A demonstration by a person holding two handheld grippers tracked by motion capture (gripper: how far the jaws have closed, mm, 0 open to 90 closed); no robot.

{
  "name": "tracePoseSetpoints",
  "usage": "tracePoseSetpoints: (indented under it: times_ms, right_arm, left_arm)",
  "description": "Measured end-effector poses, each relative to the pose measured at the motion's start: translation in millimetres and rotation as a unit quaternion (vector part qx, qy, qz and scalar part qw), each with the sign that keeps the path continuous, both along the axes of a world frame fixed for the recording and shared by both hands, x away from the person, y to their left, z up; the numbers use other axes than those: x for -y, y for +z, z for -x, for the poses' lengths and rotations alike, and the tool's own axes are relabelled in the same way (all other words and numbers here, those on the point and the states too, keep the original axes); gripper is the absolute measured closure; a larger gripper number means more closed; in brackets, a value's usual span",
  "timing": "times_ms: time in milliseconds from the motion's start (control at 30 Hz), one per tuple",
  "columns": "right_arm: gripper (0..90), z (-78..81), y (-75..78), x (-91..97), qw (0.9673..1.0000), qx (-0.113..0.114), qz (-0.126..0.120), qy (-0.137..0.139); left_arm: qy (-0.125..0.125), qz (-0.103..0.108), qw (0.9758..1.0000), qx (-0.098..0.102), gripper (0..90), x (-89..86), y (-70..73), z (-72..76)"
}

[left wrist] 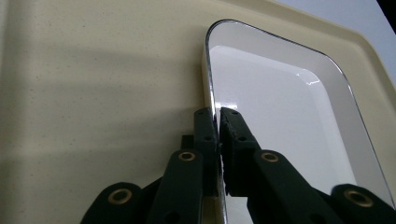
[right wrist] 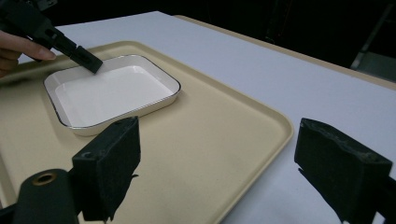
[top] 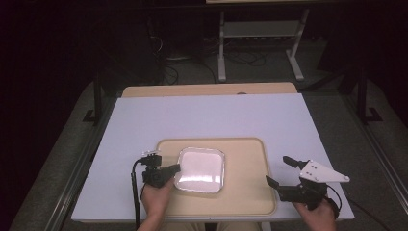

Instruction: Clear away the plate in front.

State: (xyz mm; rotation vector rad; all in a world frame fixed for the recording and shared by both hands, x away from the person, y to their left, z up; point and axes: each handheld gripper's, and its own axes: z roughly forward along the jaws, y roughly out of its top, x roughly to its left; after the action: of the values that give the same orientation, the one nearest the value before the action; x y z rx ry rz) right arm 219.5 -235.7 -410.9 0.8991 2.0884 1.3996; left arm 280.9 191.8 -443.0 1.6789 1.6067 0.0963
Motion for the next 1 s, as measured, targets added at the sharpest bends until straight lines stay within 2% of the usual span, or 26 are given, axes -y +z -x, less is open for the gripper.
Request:
tracePoseSetpoints:
  times_ms: [300,500,700,767,1000]
  right_arm:
    - [13.6,0.9,0.3,-0.5,1.0,0.001,0.002,0.0]
    - [13.6,0.1,-0.1,-1.6,1.0,-0.001,0.003,0.002]
    - [13.6,0.7,0.3,-1.7,1.0,0.0,0.004,0.001]
    - [13.6,0.5,0.4,-2.0,1.0,0.0,0.004,0.002]
    - [13.6,-0.3,0.0,-2.9,1.0,-0.001,0.007,0.004]
  left_arm:
    - [0.001,0.015,0.9999,0.007,79.3,-2.3,4.5,9.0]
    - [-0.003,0.011,0.9999,0.006,73.1,0.0,5.3,17.8]
    - [-0.01,0.015,0.9998,0.001,74.0,1.3,1.6,22.7]
    - [-0.012,0.024,0.9996,0.003,74.0,1.7,2.2,24.6]
    - [-0.02,0.023,0.9995,0.009,74.6,2.3,3.6,30.8]
